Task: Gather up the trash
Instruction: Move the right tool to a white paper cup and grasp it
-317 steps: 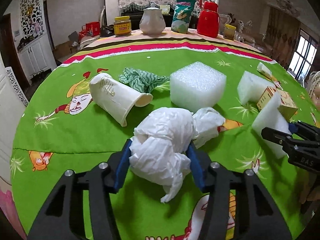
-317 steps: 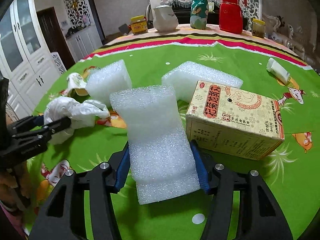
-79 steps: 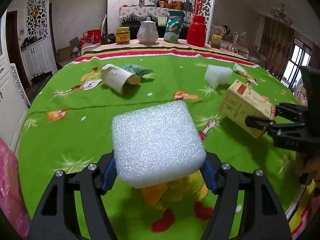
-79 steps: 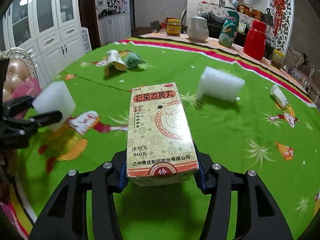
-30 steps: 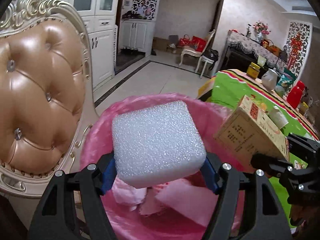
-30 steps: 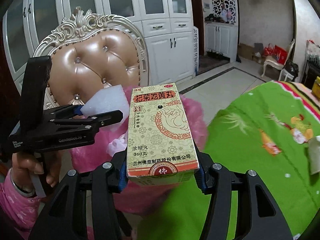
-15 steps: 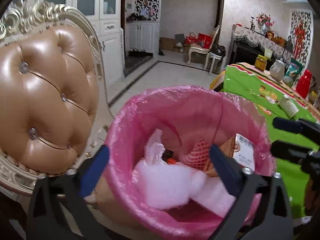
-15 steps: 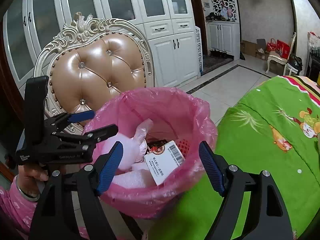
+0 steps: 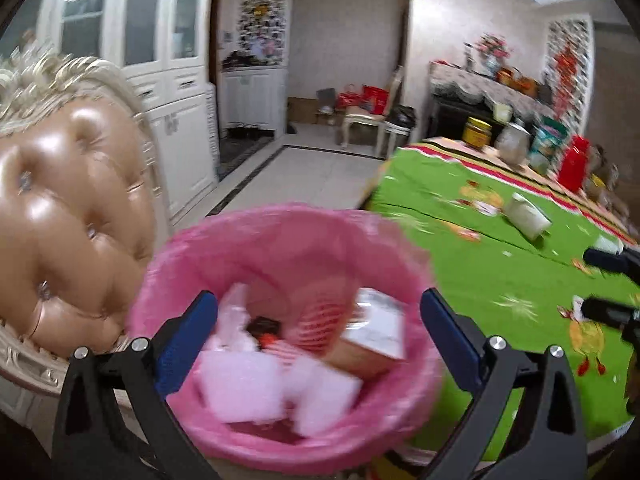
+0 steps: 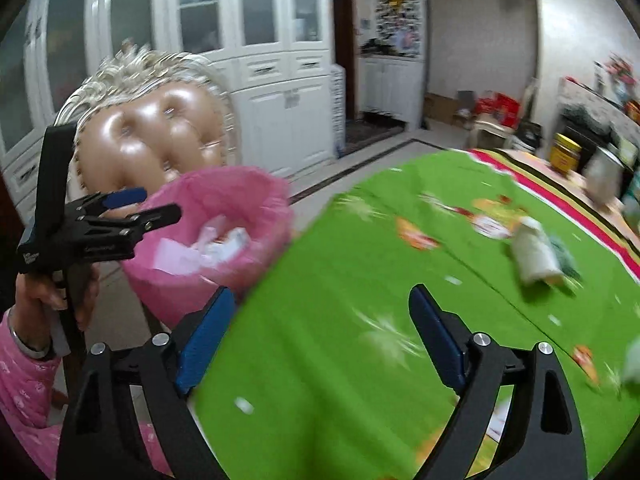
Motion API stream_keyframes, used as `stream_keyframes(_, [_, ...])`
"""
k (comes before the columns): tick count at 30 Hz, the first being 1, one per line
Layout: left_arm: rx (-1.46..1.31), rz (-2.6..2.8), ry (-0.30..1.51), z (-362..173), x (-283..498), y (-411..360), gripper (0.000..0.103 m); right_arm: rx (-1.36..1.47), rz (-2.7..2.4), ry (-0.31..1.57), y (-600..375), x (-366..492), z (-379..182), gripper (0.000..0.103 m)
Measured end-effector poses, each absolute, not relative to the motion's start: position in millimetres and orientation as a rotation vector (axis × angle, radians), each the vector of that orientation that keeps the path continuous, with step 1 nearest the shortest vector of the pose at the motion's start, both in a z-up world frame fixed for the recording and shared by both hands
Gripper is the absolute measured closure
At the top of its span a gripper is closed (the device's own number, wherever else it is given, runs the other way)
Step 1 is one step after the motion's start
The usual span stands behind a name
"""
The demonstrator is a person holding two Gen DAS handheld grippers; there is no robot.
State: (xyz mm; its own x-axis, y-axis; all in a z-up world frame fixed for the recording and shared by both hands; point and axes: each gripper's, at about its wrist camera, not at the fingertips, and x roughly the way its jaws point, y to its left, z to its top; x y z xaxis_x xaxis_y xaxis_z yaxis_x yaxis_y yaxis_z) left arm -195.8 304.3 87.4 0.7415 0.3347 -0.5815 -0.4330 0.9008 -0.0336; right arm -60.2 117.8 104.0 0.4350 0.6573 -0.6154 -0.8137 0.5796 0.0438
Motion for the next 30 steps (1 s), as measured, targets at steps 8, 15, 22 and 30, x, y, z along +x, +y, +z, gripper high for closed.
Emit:
stream_keyframes(8, [-0.117,0.249,0.639,90,-143,221,0.005,-0.200,0.719,0.654,13,-20,98,0.015])
stream_keyframes(15, [-0.086,0.099,0.683,81,-83,149,0.005,-0.164,0.518,0.701,-80,6,82,0.014])
stream_keyframes(22, [-0.095,0.011,0.763,61,-20,97,0.005,-0.056,0.330,0.766,-180,29,59,0.014])
stream_keyframes(30, [-0.097,-0.005,0.774,59,36,61,0.005,0.038,0.166,0.783,-272,67,49,0.014])
